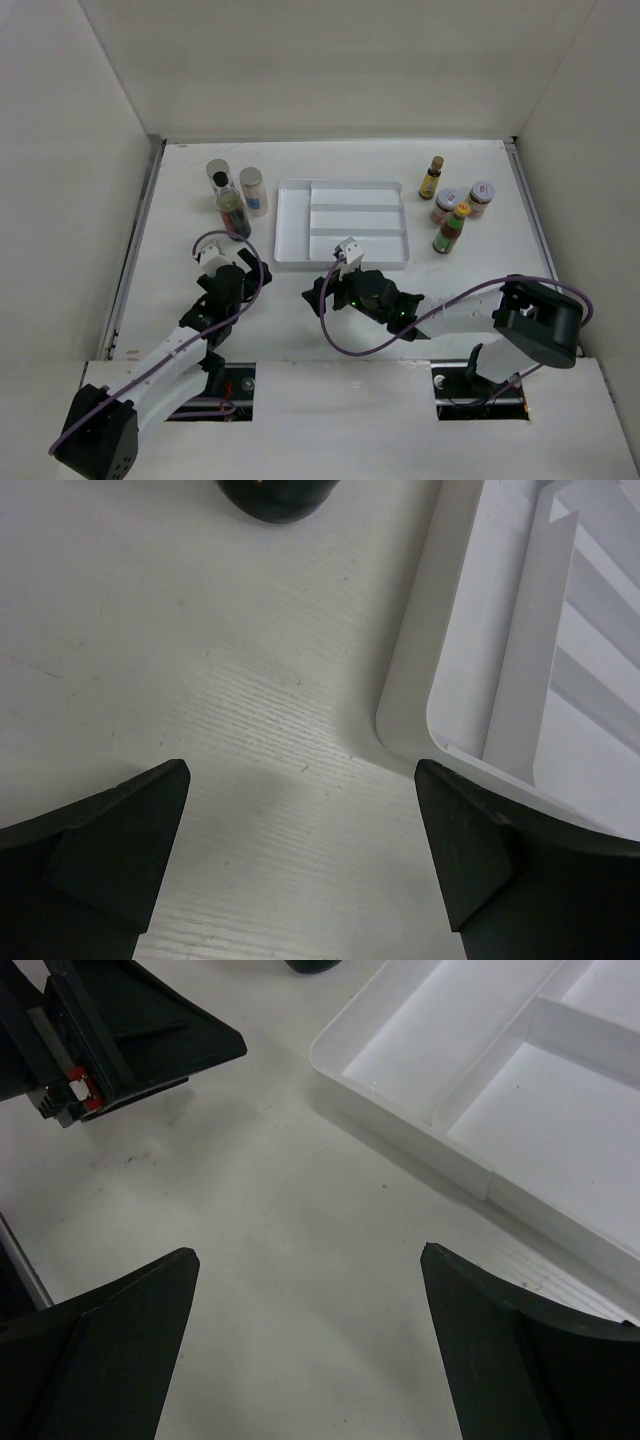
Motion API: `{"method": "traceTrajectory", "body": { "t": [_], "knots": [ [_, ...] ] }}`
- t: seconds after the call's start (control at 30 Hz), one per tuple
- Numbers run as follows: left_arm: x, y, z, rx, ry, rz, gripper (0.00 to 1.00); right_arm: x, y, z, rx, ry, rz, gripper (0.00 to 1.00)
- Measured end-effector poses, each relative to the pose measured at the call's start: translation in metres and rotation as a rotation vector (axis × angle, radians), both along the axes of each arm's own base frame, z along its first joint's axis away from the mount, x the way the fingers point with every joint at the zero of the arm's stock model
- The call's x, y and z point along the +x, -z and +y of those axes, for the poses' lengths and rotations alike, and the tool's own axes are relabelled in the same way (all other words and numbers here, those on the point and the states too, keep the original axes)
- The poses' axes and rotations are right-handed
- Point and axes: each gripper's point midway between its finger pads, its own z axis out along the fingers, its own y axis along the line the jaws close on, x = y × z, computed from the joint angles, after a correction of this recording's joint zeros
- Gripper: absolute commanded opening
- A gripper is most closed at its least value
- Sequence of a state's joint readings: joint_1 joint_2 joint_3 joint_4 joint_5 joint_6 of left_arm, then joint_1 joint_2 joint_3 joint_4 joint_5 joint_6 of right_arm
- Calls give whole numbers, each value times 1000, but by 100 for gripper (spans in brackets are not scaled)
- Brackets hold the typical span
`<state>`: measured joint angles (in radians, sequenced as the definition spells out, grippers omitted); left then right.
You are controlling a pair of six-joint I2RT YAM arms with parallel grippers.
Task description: Organize the condiment bottles
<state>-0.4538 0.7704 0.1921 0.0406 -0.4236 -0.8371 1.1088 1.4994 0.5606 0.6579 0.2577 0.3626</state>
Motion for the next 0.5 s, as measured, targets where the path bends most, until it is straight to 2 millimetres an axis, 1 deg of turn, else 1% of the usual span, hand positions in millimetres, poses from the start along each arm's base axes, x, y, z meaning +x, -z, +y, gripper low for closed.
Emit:
{"method": "traceTrajectory", "body": {
  "t": [0.13, 0.23, 0.3, 0.33, 0.43, 0.5],
  "knots": [
    [1, -2, 1, 1, -7, -9, 100, 0, 0, 0, -1, 0, 0, 100],
    [3, -11, 3, 0, -14, -40, 100, 0, 0, 0, -1, 0, 1, 100],
    [5, -21, 1, 16, -8, -58, 100, 0, 1, 0, -3, 0, 2, 100],
    [7, -28, 0, 25, -1, -70, 100, 0, 1, 0, -5, 0, 3, 100],
    [16, -59, -8, 55, 24, -135, 100, 0, 1, 0, -5, 0, 3, 100],
    [23, -89, -13, 86, 37, -192, 100, 0, 1, 0, -5, 0, 3, 100]
  ]
}}
